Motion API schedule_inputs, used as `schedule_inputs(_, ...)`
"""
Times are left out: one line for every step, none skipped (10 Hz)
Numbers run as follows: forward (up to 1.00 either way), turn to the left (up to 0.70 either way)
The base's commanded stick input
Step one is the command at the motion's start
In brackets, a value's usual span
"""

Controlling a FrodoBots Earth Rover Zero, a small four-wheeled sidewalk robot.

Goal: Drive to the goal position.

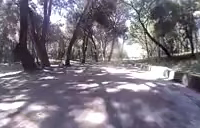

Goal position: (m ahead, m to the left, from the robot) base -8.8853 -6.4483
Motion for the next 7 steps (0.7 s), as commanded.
schedule_inputs(0.00,0.85)
schedule_inputs(0.00,0.85)
schedule_inputs(0.00,0.85)
schedule_inputs(0.00,0.85)
schedule_inputs(0.00,0.85)
schedule_inputs(0.00,0.85)
schedule_inputs(0.00,0.85)
